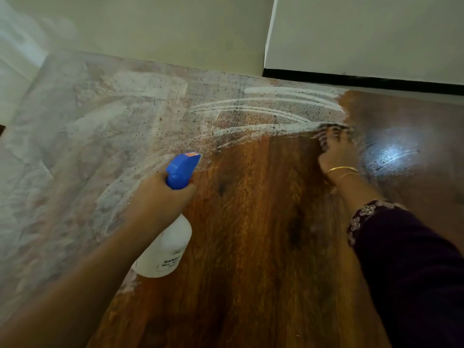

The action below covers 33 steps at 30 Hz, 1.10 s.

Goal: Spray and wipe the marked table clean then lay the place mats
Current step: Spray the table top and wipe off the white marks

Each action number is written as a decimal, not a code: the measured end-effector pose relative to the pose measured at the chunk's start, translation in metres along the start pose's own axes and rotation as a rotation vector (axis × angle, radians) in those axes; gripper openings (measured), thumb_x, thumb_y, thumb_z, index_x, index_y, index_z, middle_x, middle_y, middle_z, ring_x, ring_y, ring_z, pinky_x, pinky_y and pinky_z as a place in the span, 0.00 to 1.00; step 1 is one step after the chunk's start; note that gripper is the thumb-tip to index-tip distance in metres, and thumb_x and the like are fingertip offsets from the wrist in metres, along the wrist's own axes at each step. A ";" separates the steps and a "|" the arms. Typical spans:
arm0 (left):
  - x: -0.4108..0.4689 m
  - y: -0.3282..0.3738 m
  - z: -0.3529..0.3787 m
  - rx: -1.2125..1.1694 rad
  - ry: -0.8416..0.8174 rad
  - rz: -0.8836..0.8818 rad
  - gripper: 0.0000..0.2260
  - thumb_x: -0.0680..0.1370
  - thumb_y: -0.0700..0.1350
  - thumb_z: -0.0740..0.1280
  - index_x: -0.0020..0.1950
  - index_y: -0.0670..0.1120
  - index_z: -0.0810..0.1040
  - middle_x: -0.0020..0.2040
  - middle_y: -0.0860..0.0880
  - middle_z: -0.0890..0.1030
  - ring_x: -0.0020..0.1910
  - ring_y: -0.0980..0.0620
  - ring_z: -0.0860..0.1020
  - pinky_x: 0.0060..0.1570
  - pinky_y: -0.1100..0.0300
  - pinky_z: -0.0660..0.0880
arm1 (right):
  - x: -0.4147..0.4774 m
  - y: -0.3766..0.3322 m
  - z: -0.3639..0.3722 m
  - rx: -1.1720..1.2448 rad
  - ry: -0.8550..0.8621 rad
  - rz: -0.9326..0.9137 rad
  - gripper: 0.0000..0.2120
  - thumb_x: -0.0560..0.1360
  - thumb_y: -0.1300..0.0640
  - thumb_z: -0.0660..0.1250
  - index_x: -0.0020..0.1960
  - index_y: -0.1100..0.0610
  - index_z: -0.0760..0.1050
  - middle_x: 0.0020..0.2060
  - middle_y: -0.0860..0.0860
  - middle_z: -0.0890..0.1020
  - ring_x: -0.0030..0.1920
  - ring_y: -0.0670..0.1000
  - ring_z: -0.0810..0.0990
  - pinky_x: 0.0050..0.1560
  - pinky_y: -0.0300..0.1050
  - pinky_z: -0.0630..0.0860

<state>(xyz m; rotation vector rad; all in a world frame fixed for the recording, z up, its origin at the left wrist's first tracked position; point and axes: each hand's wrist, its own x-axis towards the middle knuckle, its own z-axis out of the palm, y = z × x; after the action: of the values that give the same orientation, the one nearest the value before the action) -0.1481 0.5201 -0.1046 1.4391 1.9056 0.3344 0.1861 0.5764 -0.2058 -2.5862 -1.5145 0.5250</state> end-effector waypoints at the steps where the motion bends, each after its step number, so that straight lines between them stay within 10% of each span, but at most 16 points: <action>1: 0.001 -0.002 0.001 0.007 0.004 -0.008 0.12 0.73 0.45 0.67 0.34 0.44 0.68 0.26 0.47 0.68 0.25 0.50 0.68 0.28 0.61 0.65 | 0.002 -0.001 -0.002 0.018 -0.020 0.085 0.32 0.73 0.65 0.59 0.76 0.56 0.57 0.76 0.60 0.52 0.74 0.64 0.53 0.74 0.59 0.52; 4: 0.001 -0.003 0.005 0.023 -0.009 -0.027 0.12 0.73 0.46 0.68 0.34 0.44 0.69 0.26 0.46 0.68 0.26 0.49 0.68 0.29 0.60 0.65 | -0.005 -0.043 0.017 0.008 0.038 0.046 0.31 0.73 0.66 0.59 0.75 0.55 0.59 0.76 0.59 0.53 0.74 0.64 0.52 0.74 0.60 0.52; 11: 0.006 0.014 0.017 0.023 -0.083 0.009 0.11 0.74 0.47 0.67 0.36 0.45 0.69 0.27 0.47 0.68 0.26 0.51 0.67 0.29 0.61 0.65 | -0.039 -0.118 0.048 -0.133 -0.184 -0.677 0.34 0.75 0.65 0.55 0.77 0.49 0.49 0.77 0.53 0.46 0.77 0.58 0.43 0.74 0.60 0.47; 17: 0.037 0.061 0.025 -0.028 -0.214 0.091 0.07 0.73 0.47 0.68 0.39 0.48 0.72 0.33 0.47 0.75 0.30 0.53 0.73 0.32 0.62 0.71 | 0.016 -0.010 0.006 -0.002 0.020 -0.194 0.35 0.72 0.68 0.57 0.77 0.53 0.53 0.77 0.57 0.49 0.76 0.60 0.47 0.75 0.57 0.48; 24: 0.085 0.137 0.053 0.015 -0.252 0.280 0.09 0.71 0.48 0.67 0.46 0.43 0.76 0.39 0.44 0.78 0.37 0.49 0.77 0.46 0.52 0.79 | 0.035 0.006 -0.001 -0.008 -0.045 -0.102 0.33 0.74 0.64 0.58 0.77 0.52 0.54 0.77 0.55 0.52 0.76 0.58 0.47 0.75 0.54 0.45; 33: 0.100 0.155 0.070 0.169 -0.232 0.318 0.09 0.70 0.50 0.67 0.37 0.47 0.70 0.36 0.47 0.76 0.33 0.51 0.75 0.36 0.61 0.73 | 0.057 0.021 -0.008 0.057 -0.017 0.045 0.30 0.77 0.62 0.56 0.77 0.55 0.51 0.77 0.59 0.49 0.76 0.61 0.45 0.75 0.57 0.47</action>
<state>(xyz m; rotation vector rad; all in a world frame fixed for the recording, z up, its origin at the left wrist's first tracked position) 0.0003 0.6509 -0.1016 1.8143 1.5490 0.1464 0.2316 0.6159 -0.2173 -2.5845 -1.4285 0.5876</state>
